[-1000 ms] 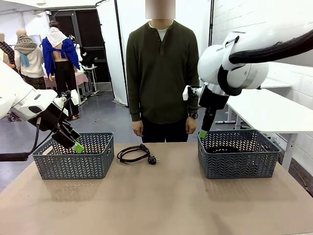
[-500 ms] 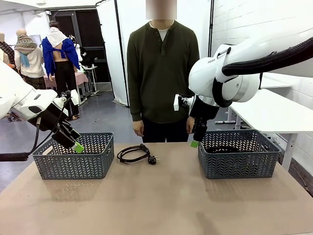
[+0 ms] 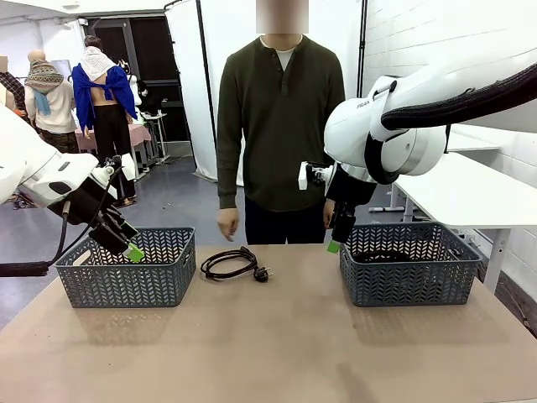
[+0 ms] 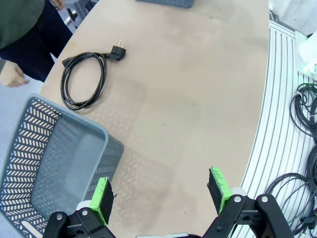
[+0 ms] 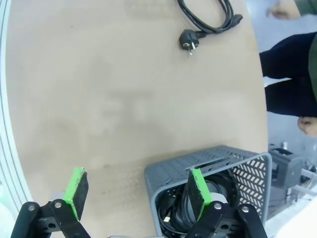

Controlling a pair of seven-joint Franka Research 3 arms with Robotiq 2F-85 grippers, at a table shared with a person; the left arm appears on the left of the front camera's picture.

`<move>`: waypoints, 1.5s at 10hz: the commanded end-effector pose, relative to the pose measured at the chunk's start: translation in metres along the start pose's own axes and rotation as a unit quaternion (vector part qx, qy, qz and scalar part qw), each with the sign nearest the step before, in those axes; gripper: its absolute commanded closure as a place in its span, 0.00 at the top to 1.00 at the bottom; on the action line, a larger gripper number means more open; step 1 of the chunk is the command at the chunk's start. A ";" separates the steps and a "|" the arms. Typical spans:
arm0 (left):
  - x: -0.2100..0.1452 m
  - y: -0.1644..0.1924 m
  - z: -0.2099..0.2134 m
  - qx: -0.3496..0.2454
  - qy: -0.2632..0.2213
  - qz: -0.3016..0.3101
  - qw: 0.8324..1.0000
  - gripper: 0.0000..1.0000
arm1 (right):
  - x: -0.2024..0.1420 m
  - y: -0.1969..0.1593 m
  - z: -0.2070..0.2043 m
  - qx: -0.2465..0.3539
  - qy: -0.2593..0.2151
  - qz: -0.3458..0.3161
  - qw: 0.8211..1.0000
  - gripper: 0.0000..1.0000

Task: Organize the cables according to human instructions.
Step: Pick up a bundle of cables and place it in the basket indicated by the human.

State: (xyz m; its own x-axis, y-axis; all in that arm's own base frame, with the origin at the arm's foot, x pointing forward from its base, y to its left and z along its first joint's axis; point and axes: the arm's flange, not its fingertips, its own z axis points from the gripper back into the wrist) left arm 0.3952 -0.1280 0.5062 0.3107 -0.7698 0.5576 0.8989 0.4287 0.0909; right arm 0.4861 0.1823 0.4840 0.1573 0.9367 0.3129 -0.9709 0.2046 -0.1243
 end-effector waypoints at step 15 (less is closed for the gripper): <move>-0.003 0.003 0.000 -0.008 -0.008 -0.006 1.000 1.00 | 0.000 -0.001 0.001 -0.004 0.003 -0.003 1.000 1.00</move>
State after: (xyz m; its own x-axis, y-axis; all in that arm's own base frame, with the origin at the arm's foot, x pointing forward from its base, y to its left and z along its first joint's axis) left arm 0.3952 -0.1280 0.5062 0.3107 -0.7698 0.5576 0.8989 0.4287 0.0909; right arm 0.4861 0.1822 0.4840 0.1578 0.9366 0.3129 -0.9708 0.2050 -0.1243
